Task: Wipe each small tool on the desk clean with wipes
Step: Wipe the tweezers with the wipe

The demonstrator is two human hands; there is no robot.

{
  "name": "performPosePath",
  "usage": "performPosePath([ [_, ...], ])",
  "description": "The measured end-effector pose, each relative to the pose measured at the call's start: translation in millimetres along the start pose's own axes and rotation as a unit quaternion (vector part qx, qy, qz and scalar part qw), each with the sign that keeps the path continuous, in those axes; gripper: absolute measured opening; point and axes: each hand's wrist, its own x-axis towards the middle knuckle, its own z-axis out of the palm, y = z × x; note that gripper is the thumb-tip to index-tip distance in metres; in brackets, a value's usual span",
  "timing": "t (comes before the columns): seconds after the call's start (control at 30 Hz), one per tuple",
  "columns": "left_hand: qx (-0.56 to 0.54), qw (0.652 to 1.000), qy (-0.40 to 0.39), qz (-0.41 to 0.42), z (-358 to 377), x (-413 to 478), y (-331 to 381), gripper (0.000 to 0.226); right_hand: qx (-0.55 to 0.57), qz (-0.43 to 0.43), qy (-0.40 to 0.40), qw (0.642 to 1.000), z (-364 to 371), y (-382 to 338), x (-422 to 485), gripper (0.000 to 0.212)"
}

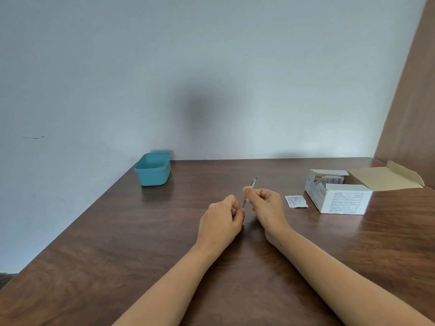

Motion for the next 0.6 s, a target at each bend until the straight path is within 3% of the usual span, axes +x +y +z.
performPosePath([
  [0.6, 0.028, 1.0, 0.001, 0.012, 0.8, -2.3, 2.7, 0.011, 0.132, 0.097, 0.054, 0.985, -14.3, 0.7, 16.7, 0.024],
])
